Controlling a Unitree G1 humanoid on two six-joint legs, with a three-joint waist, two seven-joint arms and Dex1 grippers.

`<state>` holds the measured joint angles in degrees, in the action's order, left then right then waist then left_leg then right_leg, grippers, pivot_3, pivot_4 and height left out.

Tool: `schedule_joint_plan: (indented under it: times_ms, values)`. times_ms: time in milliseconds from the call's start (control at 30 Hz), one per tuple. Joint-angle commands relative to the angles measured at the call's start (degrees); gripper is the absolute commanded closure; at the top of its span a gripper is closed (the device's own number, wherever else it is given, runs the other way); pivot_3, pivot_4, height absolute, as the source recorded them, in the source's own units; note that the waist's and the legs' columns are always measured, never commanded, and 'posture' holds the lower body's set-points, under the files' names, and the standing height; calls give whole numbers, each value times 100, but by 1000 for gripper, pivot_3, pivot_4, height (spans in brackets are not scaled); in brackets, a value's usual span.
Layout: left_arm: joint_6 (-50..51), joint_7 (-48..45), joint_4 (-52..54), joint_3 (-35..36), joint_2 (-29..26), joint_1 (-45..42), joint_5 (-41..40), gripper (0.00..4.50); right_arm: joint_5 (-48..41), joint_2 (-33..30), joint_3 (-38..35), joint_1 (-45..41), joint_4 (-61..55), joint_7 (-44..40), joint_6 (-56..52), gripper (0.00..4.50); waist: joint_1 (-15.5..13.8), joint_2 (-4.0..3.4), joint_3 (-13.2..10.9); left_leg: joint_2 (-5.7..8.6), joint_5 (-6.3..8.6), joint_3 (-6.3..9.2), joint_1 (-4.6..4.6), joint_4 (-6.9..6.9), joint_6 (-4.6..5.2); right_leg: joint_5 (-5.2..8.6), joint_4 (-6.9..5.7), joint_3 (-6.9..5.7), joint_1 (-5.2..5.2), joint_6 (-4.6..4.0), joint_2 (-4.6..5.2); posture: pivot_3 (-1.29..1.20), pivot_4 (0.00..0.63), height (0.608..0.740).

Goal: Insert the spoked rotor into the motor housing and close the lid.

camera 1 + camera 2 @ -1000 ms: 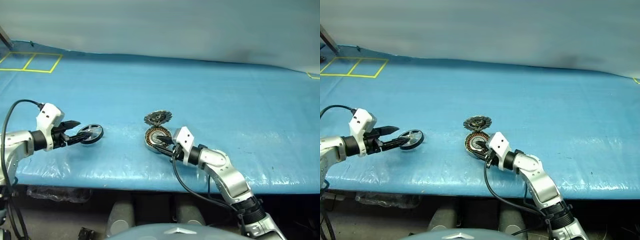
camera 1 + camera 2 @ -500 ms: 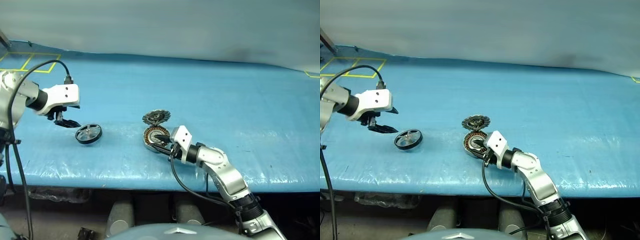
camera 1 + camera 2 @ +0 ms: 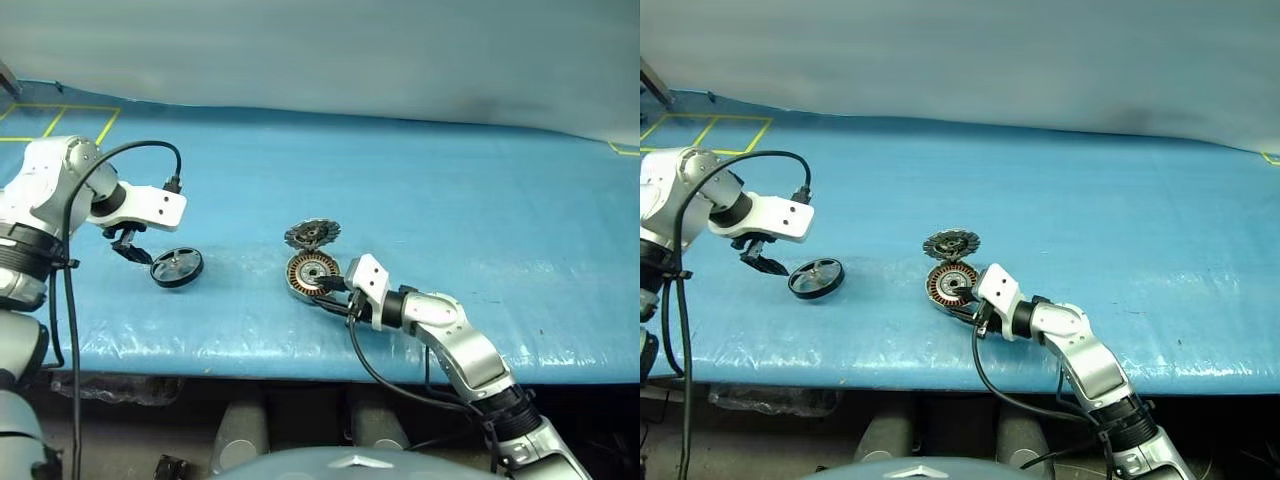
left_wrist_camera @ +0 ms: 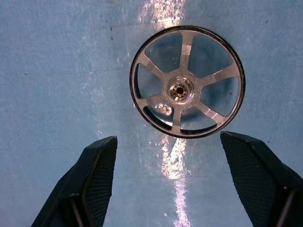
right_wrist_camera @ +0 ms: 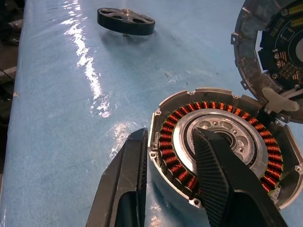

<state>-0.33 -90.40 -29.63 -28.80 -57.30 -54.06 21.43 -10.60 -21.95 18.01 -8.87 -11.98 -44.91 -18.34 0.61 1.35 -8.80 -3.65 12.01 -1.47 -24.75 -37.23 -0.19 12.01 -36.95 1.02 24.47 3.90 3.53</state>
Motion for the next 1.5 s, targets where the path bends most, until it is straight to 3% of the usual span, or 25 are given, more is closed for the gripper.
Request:
schedule_joint_plan:
  times_ms: [33,1033,1133,1233,1500]
  values:
    - [-99,-95,-98,100,73,-184,47,698,-69,24,-52,-56,-226,23,-19,2932,0,0,0,0,0,-1,0,0,0,0,0,1,-1,0,0,0,150,740]
    - [-148,-161,114,0,341,530,124,698,-23,23,-112,-21,-353,317,6,2932,2,2,-1,0,0,1,2,-16,1,-2,-14,6,-4,2,-3,0,150,740]
    - [-169,-131,105,11,357,539,128,1291,-12,31,-128,-11,-356,354,20,2890,2,2,-1,0,0,2,2,-17,1,-2,-17,6,-4,2,-4,0,150,740]
    - [-188,-43,82,29,377,542,139,2239,-20,33,-133,-4,-359,379,22,2890,4,2,-1,0,0,2,2,-20,1,-2,-20,7,-4,2,-4,0,150,740]
    - [-275,8,62,7,336,607,136,2239,-9,55,-139,-24,-342,449,22,2890,3,2,-1,0,0,2,3,-32,1,-2,-31,8,-4,2,-4,0,150,740]
